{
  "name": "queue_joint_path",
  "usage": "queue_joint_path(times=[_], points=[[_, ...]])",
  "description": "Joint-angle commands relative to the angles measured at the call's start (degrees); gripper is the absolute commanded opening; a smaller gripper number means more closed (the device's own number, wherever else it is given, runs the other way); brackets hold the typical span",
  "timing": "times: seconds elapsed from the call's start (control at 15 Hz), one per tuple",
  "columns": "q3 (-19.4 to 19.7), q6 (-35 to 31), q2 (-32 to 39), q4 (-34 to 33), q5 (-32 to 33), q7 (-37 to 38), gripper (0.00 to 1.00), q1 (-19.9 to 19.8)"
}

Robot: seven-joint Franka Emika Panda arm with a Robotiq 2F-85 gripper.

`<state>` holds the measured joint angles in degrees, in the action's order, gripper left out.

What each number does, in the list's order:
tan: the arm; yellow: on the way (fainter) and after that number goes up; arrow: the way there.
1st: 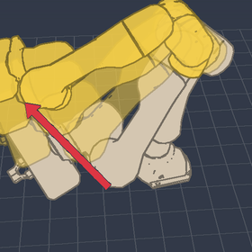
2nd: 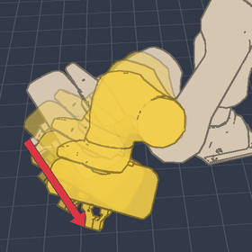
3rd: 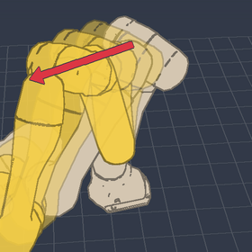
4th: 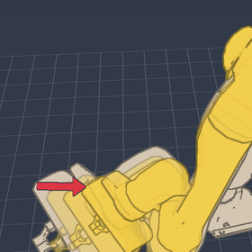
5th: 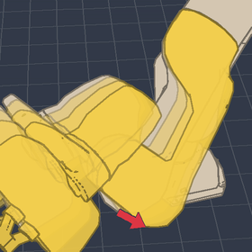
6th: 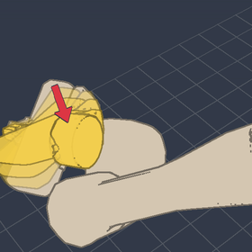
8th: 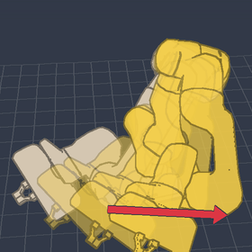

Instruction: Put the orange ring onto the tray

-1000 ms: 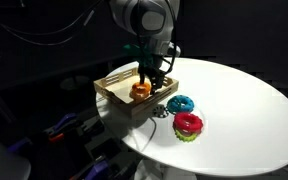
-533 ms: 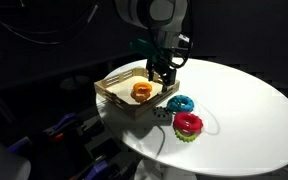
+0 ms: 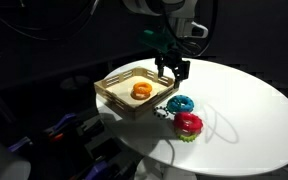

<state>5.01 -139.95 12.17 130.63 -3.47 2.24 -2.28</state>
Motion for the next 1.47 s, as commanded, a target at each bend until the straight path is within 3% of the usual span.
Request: queue_joint_path(times=[0.0,0.93,1.4], points=[[0.6,4.8,-4.0,1.0,2.2,0.4,1.00,-1.1],[2.0,26.2,-17.5,-1.4,4.5,-2.3,1.00,-4.2],[2.7,31.7,-23.8,-4.3,3.4,-4.9,1.00,-4.5]])
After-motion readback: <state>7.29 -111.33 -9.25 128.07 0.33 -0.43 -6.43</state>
